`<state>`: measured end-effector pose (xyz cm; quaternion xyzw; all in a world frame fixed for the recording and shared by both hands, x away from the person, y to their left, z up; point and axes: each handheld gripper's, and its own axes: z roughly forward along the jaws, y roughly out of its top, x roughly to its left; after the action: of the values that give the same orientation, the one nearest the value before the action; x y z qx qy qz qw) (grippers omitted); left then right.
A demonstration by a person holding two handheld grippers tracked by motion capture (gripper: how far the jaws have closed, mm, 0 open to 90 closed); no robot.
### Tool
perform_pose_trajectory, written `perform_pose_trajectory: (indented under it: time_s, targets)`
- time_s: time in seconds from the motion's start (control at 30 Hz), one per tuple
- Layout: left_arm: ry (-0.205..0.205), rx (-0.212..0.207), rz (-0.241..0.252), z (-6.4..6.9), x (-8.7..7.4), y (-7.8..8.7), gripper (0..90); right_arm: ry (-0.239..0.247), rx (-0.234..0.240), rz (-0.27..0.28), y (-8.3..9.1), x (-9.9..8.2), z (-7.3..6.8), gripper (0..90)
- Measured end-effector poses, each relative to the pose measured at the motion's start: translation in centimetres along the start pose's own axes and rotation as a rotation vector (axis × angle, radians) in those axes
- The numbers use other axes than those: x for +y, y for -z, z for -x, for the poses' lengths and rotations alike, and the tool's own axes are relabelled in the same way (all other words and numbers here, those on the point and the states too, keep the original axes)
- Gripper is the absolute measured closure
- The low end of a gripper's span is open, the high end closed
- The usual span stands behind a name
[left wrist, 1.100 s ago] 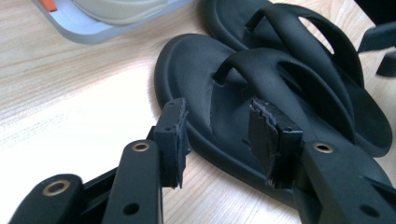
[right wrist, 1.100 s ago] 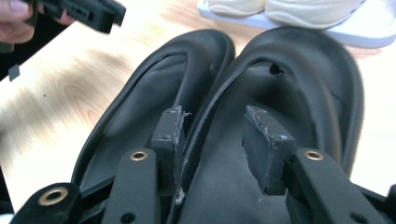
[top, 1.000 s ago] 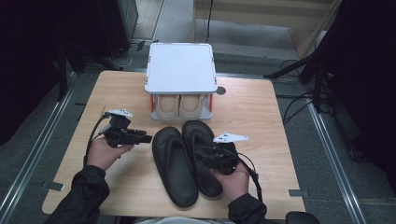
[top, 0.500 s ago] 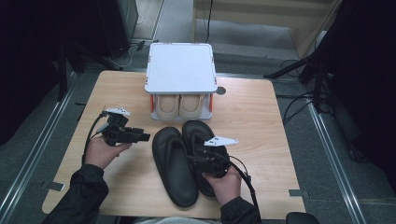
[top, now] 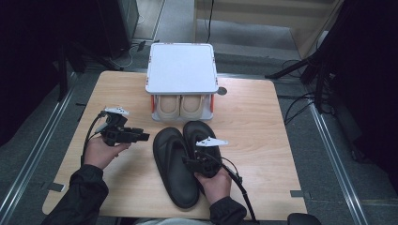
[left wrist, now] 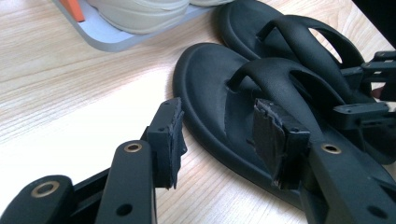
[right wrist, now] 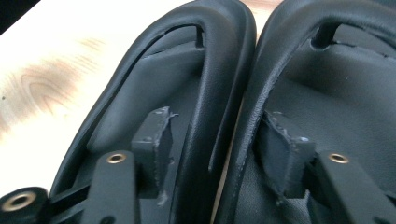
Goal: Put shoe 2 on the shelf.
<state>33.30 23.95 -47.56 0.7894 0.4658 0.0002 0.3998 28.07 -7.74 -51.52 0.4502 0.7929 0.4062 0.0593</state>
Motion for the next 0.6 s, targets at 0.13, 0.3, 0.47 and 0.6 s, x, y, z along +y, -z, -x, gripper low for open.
perform_pose_trajectory:
  time_s: [0.13,0.3,0.47,0.6]
  targets:
    - [0.014,-0.001,0.008,-0.25,-0.02,0.15,53.7,-0.039,-0.011,0.001,-0.44,0.06,0.06,54.7]
    - [0.010,0.002,0.012,-0.30,-0.02,0.30,55.1,-0.049,-0.023,0.001,-0.43,0.08,0.02,58.8]
    - [0.011,-0.001,0.010,-0.29,-0.03,0.25,55.6,-0.077,-0.016,-0.006,-0.38,0.19,0.15,63.1]
    - [0.006,-0.012,0.007,-0.16,-0.02,0.21,56.9,-0.105,-0.030,-0.015,-0.24,0.24,0.27,71.9]
